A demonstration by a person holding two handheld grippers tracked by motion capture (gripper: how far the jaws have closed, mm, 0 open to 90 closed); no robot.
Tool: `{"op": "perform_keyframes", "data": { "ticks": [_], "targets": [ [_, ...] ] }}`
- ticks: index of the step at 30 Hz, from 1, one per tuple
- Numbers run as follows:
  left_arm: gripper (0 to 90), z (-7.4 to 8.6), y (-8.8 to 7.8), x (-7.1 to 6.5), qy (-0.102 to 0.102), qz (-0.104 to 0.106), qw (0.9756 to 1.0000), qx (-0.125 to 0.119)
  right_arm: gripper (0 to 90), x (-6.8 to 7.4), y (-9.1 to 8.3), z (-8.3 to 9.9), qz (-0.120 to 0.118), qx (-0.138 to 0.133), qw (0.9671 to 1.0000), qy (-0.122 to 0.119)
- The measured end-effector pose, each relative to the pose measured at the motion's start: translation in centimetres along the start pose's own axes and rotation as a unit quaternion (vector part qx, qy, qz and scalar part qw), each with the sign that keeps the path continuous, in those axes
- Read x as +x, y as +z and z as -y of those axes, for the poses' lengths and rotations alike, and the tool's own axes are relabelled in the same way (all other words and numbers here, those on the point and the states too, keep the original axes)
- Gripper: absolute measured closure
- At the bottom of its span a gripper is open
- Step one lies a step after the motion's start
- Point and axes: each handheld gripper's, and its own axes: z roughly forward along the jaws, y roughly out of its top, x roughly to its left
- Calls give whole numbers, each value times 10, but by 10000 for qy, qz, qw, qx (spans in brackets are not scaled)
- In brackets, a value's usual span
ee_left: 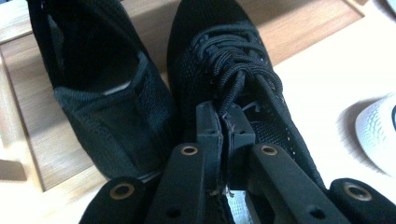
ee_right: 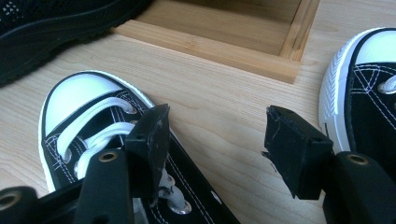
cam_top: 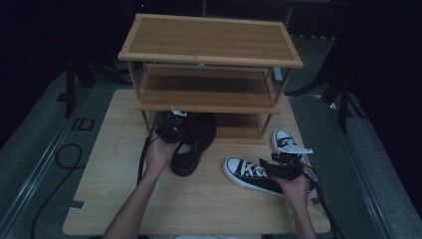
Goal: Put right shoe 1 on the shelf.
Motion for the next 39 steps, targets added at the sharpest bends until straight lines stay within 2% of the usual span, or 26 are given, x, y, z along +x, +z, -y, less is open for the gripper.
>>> {"op": "perform_keyframes", "data": {
  "ticks": [6, 11, 13, 18, 22, 25, 28, 29, 30, 35, 39],
  "targets": [
    [783, 5, -5, 1, 101, 202, 9997, 27, 402, 0, 0, 0, 2, 10, 10000, -6],
    [731, 10, -18, 0, 229, 325, 9992, -99, 402, 0, 0, 0, -3, 11, 10000, -7],
    [720, 13, -26, 0, 281, 481, 9983, -189, 402, 0, 0, 0, -2, 9, 10000, -14],
    [725, 25, -46, 2, 409, 424, 9979, -269, 402, 0, 0, 0, -2, 12, 10000, -8],
    [811, 39, -55, 7, 445, 327, 9982, -230, 402, 0, 0, 0, 1, 10, 10000, -5],
    [886, 53, -54, 11, 433, 290, 9986, -81, 403, 0, 0, 0, 1, 11, 10000, -14],
    [899, 66, -48, 16, 345, 323, 9989, 56, 402, 0, 0, 0, 2, 12, 10000, -12],
    [900, 66, -48, 16, 345, 323, 9989, 56, 402, 0, 0, 0, 2, 12, 10000, -12],
    [900, 74, -43, 17, 305, 337, 9989, 133, 402, 0, 0, 0, 3, 16, 10000, -10],
    [899, 100, -25, 14, 198, 435, 9980, 404, 403, 0, 0, 0, 6, 15, 10000, -16],
    [899, 112, -15, 9, 199, 494, 9970, 562, 403, 1, 0, 0, 9, 16, 10000, -22]
  ]
}}
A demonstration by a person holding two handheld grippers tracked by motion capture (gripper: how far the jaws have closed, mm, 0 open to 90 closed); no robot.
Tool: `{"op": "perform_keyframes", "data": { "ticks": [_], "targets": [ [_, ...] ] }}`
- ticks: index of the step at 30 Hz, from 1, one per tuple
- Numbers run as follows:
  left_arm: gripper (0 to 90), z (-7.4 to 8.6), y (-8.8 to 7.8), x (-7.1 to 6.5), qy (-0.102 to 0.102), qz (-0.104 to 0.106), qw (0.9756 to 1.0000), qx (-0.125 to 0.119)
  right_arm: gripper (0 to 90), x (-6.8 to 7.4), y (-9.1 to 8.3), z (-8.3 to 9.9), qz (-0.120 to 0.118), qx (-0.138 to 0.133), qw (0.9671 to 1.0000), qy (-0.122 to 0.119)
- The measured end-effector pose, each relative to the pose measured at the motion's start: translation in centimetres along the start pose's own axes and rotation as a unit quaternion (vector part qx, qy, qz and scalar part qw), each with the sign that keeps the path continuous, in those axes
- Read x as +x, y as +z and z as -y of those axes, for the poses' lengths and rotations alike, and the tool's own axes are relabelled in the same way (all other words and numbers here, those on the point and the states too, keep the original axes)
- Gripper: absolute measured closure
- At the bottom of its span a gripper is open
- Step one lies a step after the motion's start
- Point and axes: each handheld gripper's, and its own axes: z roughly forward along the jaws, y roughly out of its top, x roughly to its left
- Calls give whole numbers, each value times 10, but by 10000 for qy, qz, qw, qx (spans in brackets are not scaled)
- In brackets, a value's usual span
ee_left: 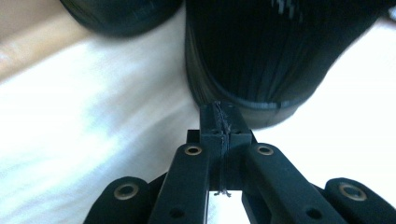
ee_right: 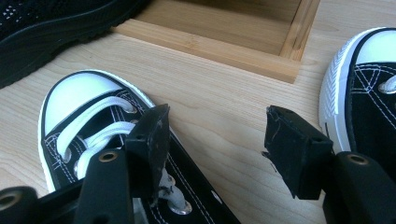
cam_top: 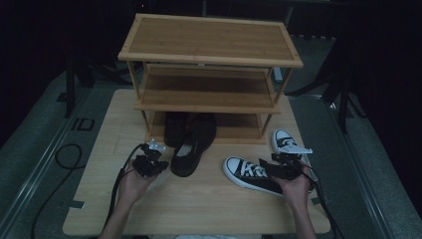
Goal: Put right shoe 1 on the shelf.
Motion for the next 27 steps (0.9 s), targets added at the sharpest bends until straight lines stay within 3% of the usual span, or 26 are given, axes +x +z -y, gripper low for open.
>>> {"op": "perform_keyframes", "data": {
  "ticks": [10, 16, 21, 27],
  "targets": [
    [898, 1, 14, -23, 294, 113, 9994, 163, 403, 0, 0, 0, 3, -3, 10000, 2],
    [899, -11, 24, -43, 559, 311, 9978, 149, 402, 0, 0, 0, 6, -2, 10000, -2],
    [899, -24, 35, -59, 744, 344, 9966, 107, 403, 0, 0, 0, -1, -4, 10000, -1],
    [899, -32, 43, -67, 692, 301, 9971, 23, 403, 0, 0, 0, -10, -7, 10000, -5]
  ]
}}
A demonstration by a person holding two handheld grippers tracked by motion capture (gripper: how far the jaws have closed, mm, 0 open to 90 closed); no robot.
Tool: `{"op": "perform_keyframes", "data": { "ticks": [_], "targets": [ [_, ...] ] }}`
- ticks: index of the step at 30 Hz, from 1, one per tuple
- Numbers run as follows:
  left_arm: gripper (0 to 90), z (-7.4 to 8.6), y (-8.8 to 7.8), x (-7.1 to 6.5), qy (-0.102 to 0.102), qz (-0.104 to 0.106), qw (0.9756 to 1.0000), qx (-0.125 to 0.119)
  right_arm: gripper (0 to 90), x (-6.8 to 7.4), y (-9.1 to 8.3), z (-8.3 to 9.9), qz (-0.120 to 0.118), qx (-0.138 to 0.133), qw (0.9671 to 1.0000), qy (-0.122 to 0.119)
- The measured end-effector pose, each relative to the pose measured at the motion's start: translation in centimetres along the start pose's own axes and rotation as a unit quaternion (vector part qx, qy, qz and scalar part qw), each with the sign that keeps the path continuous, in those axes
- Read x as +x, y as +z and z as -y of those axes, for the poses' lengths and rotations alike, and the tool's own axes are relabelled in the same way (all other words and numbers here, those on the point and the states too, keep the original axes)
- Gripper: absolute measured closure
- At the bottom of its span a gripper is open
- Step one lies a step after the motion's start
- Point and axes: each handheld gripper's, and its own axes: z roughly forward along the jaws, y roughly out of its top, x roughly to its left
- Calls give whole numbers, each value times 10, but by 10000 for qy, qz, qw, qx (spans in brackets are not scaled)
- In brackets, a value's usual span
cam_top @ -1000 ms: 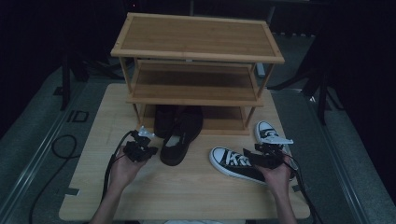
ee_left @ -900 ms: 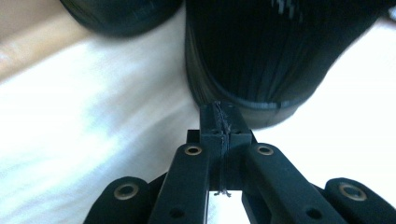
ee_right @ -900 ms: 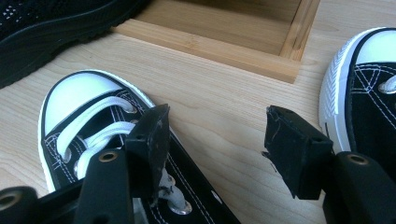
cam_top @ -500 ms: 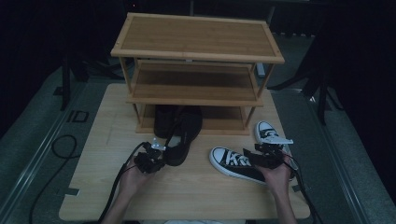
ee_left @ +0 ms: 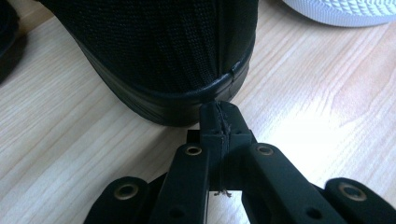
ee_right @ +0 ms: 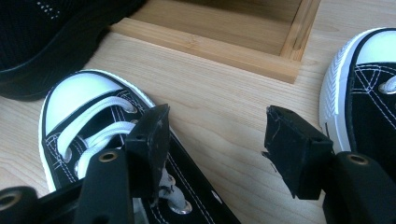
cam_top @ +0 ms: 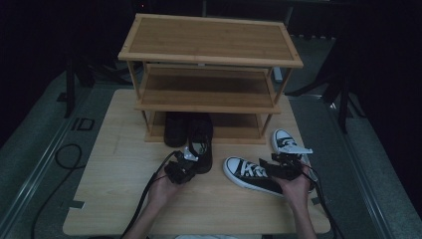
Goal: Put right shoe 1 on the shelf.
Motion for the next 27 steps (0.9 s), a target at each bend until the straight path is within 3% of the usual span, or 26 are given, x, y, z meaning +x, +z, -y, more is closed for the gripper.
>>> {"op": "perform_keyframes", "data": {
  "ticks": [6, 11, 13, 17, 22, 27],
  "targets": [
    [898, -4, 0, -12, 230, 118, 9997, -25, 403, 0, 0, 0, 0, 3, 10000, 8],
    [899, -9, 11, -16, 364, -24, 9992, 131, 403, 0, 0, 0, 8, 1, 10000, -2],
    [900, -10, 15, -15, 361, 48, 9993, 89, 402, 0, 0, 0, 5, 0, 10000, 0],
    [900, -17, 14, -18, 473, -34, 9989, 59, 403, 0, 0, 0, -1, 0, 10000, 5],
    [899, -28, 11, -11, 425, -251, 9987, -87, 403, 0, 0, 0, -1, -2, 10000, -4],
    [900, -41, 11, -3, 394, -247, 9987, -191, 403, 0, 0, 0, -4, 2, 10000, 1]
  ]
}}
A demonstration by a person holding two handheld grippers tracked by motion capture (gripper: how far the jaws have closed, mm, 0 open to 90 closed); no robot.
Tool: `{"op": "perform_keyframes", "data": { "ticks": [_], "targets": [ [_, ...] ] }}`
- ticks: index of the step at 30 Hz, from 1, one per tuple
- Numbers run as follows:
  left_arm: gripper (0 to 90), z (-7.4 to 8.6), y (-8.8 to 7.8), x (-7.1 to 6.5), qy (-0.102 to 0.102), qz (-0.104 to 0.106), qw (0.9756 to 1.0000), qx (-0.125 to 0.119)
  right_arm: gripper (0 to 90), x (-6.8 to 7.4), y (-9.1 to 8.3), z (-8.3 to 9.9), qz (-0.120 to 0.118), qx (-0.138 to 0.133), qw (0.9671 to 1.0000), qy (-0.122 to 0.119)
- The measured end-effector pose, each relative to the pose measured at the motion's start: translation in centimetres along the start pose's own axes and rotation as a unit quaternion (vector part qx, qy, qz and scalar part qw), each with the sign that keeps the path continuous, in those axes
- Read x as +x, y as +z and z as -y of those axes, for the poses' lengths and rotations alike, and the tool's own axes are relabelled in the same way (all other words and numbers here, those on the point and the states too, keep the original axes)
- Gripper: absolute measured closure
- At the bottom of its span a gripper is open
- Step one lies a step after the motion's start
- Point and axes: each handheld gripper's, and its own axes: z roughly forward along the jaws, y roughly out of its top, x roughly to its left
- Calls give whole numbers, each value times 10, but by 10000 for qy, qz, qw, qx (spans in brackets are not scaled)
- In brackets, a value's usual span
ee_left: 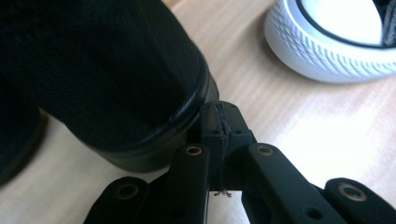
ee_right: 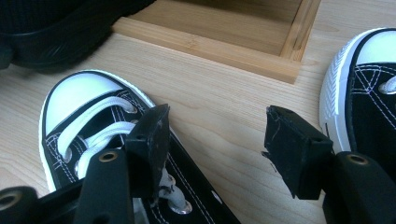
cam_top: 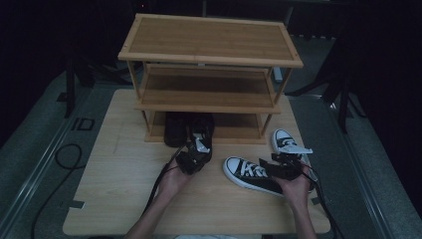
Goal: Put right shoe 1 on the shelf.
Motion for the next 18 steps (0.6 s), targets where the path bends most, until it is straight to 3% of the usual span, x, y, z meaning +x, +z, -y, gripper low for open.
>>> {"op": "perform_keyframes", "data": {
  "ticks": [5, 9, 13, 18],
  "targets": [
    [900, -12, 4, -1, 107, 45, 9999, -112, 403, 0, 0, 0, 0, -1, 10000, -2],
    [900, -17, 5, -2, 63, 24, 9999, -144, 403, 0, 0, 0, 0, -2, 10000, -11],
    [882, -10, 10, -8, 176, 31, 9998, 55, 403, 0, 0, 0, -10, -4, 10000, -9],
    [889, 5, 16, -5, 51, 120, 9998, 181, 403, 0, 0, 0, -7, -6, 10000, -13]
  ]
}}
